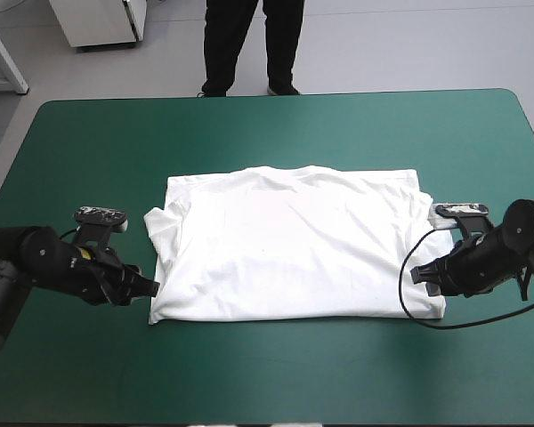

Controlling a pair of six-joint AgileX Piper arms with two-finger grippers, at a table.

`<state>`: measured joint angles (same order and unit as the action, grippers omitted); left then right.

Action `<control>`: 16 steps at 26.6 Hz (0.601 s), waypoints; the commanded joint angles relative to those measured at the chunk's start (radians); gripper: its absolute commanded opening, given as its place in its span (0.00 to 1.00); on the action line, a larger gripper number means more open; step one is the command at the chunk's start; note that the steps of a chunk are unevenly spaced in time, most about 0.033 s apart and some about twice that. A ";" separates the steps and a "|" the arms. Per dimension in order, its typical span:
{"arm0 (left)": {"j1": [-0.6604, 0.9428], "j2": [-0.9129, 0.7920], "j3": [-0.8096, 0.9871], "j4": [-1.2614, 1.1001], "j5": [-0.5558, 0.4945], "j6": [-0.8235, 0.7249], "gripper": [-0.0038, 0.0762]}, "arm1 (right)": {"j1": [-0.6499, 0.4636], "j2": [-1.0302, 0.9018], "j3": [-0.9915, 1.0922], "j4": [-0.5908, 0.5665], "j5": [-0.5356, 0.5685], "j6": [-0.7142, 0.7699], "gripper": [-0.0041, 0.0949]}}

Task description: Fold the cloth

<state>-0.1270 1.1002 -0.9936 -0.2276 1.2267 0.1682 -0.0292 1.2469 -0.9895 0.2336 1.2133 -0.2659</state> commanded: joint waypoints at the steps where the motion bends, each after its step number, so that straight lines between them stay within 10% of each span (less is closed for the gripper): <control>1: 0.000 -0.098 -0.012 0.004 0.063 -0.030 0.45 | 0.002 -0.094 -0.021 0.061 0.003 0.029 0.58; 16: 0.000 0.095 0.111 -0.019 -0.100 0.042 0.55 | 0.081 -0.181 -0.021 0.031 0.003 0.088 0.61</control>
<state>-0.1270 1.1764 -0.8628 -0.2236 1.1693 0.2004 0.0469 1.0842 -0.9895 0.2564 1.2301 -0.1776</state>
